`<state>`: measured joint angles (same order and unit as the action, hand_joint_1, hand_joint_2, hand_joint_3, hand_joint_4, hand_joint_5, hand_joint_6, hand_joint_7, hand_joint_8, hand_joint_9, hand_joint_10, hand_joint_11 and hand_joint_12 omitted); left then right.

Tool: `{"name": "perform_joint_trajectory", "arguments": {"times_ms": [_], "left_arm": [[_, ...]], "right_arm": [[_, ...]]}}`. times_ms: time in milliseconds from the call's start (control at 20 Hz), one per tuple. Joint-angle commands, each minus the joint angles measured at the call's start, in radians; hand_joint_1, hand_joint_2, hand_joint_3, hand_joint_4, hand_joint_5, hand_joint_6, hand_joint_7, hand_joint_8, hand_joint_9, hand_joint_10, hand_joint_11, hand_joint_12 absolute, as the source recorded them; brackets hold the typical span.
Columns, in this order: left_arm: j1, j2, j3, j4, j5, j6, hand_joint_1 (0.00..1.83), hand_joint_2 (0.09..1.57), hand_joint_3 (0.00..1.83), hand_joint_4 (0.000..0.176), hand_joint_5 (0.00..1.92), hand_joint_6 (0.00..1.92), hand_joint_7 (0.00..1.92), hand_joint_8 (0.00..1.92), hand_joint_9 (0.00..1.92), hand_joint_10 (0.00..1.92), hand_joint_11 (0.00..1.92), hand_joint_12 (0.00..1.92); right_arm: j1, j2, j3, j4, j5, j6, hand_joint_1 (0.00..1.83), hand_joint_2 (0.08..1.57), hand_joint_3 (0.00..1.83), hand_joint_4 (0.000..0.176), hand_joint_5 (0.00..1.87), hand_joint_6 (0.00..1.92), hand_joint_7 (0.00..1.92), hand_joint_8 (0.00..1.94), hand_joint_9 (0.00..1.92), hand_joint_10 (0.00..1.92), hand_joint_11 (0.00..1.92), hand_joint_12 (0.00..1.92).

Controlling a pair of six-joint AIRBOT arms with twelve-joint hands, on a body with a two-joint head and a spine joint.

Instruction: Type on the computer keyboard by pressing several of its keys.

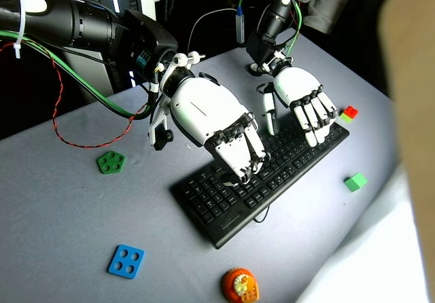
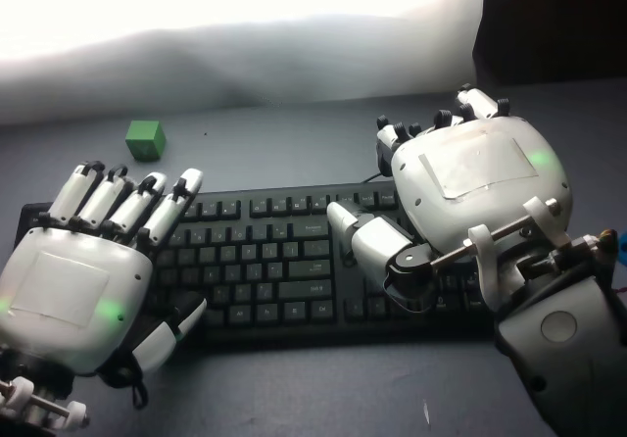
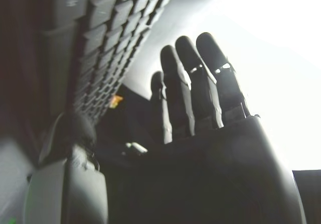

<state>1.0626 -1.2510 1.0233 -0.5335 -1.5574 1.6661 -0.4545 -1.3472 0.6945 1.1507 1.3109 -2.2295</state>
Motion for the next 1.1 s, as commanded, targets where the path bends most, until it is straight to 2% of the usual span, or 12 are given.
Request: {"name": "perform_joint_trajectory", "arguments": {"times_ms": [0,150,350,400,550,600,700,900,1000,1050], "left_arm": [[0.003,-0.003,0.013,-0.001,-0.079,0.019,0.84,0.99,0.00,0.097,0.20,0.01,0.38,0.00,0.14,0.94,0.00,1.60],[-0.007,0.005,0.005,0.004,-0.076,0.016,0.86,0.98,0.00,0.102,0.20,0.01,0.37,0.00,0.14,0.94,0.00,1.59],[-0.018,0.044,-0.039,0.014,-0.058,0.014,0.79,1.00,0.00,0.087,0.24,0.02,0.39,0.01,0.16,0.92,0.00,1.58],[-0.016,0.061,-0.060,0.006,-0.058,0.013,0.69,1.04,0.01,0.084,0.22,0.01,0.39,0.01,0.16,0.92,0.00,1.58],[-0.005,0.108,-0.104,-0.002,-0.059,0.006,0.07,1.15,0.03,0.077,0.21,0.00,0.42,0.02,0.17,0.89,0.00,1.54],[-0.006,0.122,-0.117,-0.002,-0.058,0.004,0.01,1.16,0.02,0.066,0.25,0.02,0.45,0.02,0.18,0.88,0.00,1.51],[-0.022,0.152,-0.143,-0.003,-0.050,0.001,0.00,1.16,0.01,0.060,0.29,0.03,0.49,0.04,0.22,0.87,0.00,1.54],[-0.071,0.228,-0.192,-0.039,-0.012,-0.017,0.00,1.15,0.00,0.060,0.30,0.03,0.50,0.03,0.22,0.85,0.00,1.52],[-0.089,0.270,-0.217,-0.089,-0.013,0.000,0.00,1.16,0.00,0.059,0.34,0.04,0.53,0.04,0.24,0.83,0.00,1.50],[-0.094,0.284,-0.226,-0.093,-0.013,0.009,0.00,1.17,0.00,0.033,0.42,0.06,0.58,0.05,0.27,0.79,0.00,1.47]], "right_arm": [[-0.001,0.003,-0.004,-0.097,0.057,0.002,0.10,1.27,0.00,0.000,0.47,0.75,0.79,0.23,0.58,1.04,0.20,1.75],[-0.001,0.003,-0.005,-0.097,0.057,0.002,0.09,1.27,0.00,0.000,0.47,0.76,0.78,0.23,0.57,1.04,0.20,1.74],[-0.002,0.003,-0.006,-0.097,0.055,0.001,0.11,1.27,0.00,0.000,0.47,0.77,0.78,0.24,0.57,1.07,0.20,1.78],[-0.002,0.004,-0.007,-0.097,0.055,-0.002,0.10,1.27,0.00,0.000,0.47,0.77,0.77,0.24,0.55,1.07,0.18,1.78],[-0.002,0.009,-0.013,-0.097,0.050,-0.016,0.08,1.27,0.00,0.000,0.48,0.77,0.79,0.25,0.57,1.07,0.20,1.77],[-0.001,0.012,-0.017,-0.097,0.048,-0.019,0.11,1.26,0.00,0.000,0.50,0.76,0.80,0.25,0.59,1.06,0.22,1.75],[0.001,0.022,-0.029,-0.097,0.040,-0.027,0.07,1.28,0.00,0.000,0.47,0.77,0.77,0.25,0.56,1.08,0.18,1.77],[0.010,0.057,-0.059,-0.097,0.000,-0.035,0.06,1.27,0.00,0.000,0.47,0.77,0.76,0.25,0.57,1.07,0.18,1.77],[0.013,0.081,-0.070,-0.097,-0.027,-0.029,0.01,1.28,0.00,0.000,0.47,0.79,0.76,0.26,0.56,1.09,0.18,1.79],[0.014,0.091,-0.073,-0.097,-0.038,-0.026,0.01,1.28,0.00,0.000,0.53,0.81,0.79,0.41,0.55,1.12,0.18,1.79]]}}
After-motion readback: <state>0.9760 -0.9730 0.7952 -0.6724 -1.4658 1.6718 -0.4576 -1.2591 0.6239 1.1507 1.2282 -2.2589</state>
